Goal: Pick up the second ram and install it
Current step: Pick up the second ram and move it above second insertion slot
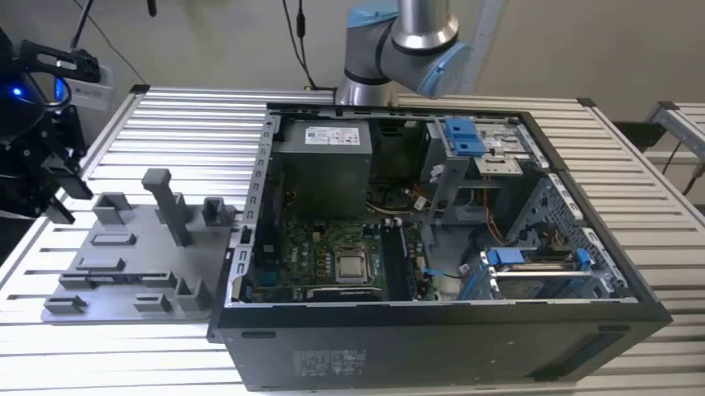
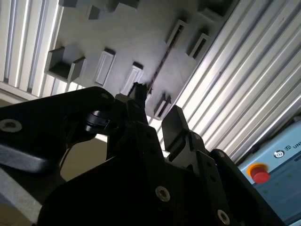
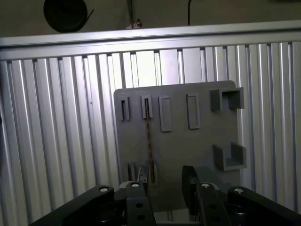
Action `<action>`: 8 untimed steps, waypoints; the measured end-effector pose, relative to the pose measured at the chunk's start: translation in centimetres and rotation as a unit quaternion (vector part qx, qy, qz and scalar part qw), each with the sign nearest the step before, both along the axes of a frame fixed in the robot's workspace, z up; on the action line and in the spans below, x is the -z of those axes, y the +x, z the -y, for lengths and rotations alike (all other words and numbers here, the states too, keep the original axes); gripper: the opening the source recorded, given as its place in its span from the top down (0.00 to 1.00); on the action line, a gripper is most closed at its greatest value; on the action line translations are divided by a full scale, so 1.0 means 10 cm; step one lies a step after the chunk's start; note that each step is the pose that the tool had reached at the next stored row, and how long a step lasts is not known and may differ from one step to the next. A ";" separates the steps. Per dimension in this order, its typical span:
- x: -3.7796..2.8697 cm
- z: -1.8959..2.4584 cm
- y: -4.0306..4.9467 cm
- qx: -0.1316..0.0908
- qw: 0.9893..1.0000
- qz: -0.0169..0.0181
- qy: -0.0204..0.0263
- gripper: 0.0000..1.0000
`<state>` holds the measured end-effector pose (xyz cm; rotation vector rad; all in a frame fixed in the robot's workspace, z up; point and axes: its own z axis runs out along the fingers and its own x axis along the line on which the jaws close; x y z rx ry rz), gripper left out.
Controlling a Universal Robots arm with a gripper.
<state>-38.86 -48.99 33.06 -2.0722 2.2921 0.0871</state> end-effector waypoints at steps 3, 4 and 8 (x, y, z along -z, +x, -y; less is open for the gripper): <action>0.034 0.000 0.000 0.000 1.000 0.000 0.000 0.58; 0.045 0.000 0.000 0.000 1.000 0.000 0.000 0.58; 0.087 0.000 0.000 0.000 1.000 0.001 0.000 0.58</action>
